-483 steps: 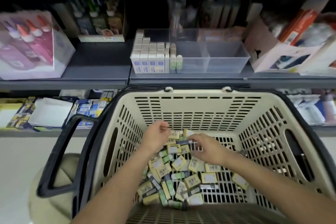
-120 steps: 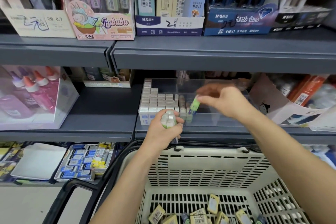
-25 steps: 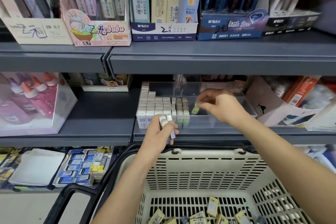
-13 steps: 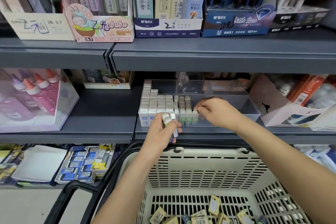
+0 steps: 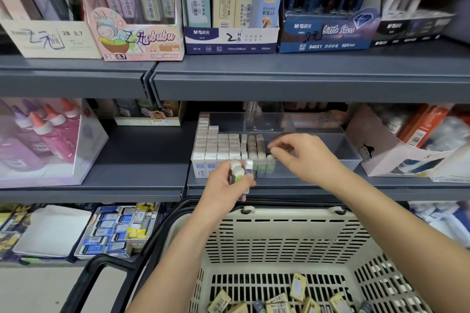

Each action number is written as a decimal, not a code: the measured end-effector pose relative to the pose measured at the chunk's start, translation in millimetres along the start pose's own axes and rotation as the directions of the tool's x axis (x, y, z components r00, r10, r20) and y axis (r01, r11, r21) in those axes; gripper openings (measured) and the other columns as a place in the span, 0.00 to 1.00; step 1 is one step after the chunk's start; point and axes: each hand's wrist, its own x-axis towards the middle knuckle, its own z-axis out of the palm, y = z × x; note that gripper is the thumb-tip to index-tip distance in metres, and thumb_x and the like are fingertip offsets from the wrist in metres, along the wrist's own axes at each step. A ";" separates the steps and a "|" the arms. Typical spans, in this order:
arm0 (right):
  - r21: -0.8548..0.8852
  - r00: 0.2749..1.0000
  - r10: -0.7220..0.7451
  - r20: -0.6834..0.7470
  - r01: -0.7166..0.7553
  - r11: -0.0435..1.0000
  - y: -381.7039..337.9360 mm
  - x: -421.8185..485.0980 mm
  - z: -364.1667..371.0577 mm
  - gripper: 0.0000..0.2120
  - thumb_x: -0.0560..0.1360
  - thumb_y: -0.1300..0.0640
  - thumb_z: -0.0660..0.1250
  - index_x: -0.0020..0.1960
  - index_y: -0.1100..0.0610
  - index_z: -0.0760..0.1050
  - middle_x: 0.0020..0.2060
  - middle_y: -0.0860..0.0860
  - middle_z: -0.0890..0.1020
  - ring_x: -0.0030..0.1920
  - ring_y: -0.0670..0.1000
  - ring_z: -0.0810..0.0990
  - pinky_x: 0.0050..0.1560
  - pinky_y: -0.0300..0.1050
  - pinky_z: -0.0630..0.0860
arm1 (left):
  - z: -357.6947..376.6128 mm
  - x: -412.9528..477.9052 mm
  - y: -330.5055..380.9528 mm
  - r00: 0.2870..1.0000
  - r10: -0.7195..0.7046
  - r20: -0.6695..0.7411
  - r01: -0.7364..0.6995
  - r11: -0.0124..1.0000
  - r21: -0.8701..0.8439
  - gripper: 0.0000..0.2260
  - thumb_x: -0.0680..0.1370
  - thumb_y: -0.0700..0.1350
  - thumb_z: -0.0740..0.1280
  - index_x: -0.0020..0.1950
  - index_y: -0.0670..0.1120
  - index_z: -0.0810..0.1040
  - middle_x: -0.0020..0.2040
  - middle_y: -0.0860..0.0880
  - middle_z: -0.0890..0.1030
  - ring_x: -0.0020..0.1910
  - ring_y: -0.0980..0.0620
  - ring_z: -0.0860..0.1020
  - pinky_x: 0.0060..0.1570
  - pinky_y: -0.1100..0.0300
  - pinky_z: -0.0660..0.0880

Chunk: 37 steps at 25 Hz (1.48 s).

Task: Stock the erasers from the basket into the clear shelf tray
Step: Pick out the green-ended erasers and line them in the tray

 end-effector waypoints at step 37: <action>-0.183 0.991 0.046 0.127 -0.023 0.983 10.4 24.1 0.4 0.13 0.80 0.57 0.56 0.60 0.52 0.76 0.56 0.50 0.81 0.56 0.53 0.78 0.59 0.48 0.73 | 2.7 -4.8 8.5 1.000 -0.003 0.012 0.004 0.999 -0.051 0.09 0.76 0.35 0.67 0.51 0.49 0.75 0.48 0.52 0.83 0.50 0.56 0.82 0.44 0.63 0.78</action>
